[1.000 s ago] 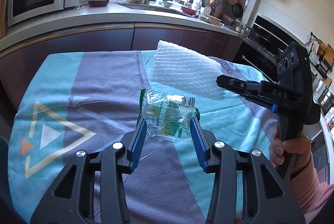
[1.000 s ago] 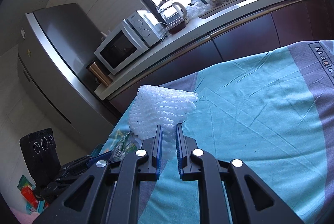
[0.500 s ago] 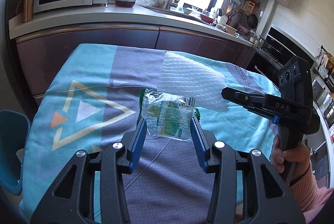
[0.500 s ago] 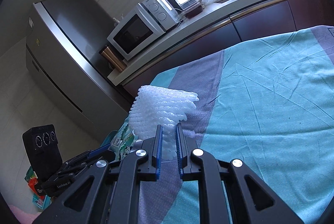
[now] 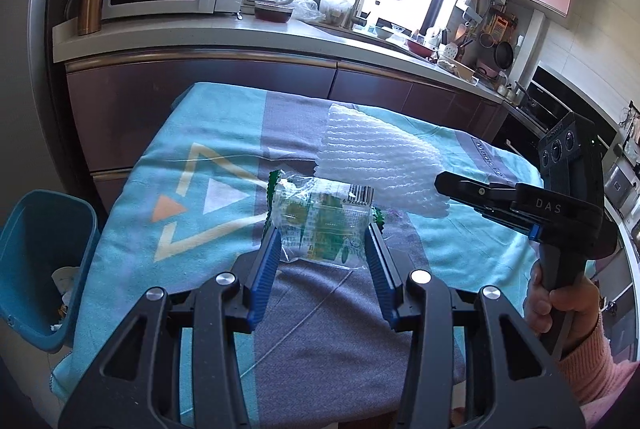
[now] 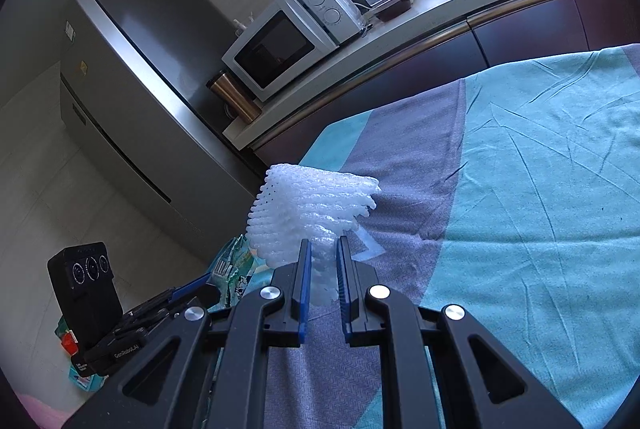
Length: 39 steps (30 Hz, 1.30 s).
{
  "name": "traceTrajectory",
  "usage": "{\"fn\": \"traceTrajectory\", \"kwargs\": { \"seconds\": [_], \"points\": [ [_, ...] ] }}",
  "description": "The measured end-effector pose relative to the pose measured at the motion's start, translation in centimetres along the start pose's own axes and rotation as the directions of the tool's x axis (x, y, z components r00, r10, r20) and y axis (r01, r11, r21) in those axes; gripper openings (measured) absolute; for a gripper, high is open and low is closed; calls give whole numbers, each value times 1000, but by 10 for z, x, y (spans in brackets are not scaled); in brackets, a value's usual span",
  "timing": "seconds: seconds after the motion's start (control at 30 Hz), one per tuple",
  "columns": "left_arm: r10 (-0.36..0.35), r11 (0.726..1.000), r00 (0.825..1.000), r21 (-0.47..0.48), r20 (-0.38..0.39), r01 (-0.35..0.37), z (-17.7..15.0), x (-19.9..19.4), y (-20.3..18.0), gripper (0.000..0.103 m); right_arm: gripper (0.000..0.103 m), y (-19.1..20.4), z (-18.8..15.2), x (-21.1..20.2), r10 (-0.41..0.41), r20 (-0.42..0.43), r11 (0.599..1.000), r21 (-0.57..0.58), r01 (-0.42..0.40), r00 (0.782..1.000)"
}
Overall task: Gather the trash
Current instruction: 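Lift the packet and foam net off the table with both grippers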
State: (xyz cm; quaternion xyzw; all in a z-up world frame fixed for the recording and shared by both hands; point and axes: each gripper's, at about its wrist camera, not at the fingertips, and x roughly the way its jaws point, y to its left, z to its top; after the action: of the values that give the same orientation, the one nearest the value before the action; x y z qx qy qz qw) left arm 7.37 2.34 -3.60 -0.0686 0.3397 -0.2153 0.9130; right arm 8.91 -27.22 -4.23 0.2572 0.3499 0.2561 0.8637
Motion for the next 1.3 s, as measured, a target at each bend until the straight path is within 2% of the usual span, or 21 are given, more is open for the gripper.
{"fn": "traceTrajectory", "kwargs": {
  "seconds": [0.63,1.3],
  "points": [
    [69,997,997,-41,27,-68,-6,-20,30,43,11,26,-3,25,42,-36,999,-30,-43,998],
    [109,992,993,-72,51,-105,-11,-37,47,44,11,40,-4,42,68,-61,996,-46,-71,996]
  ]
}}
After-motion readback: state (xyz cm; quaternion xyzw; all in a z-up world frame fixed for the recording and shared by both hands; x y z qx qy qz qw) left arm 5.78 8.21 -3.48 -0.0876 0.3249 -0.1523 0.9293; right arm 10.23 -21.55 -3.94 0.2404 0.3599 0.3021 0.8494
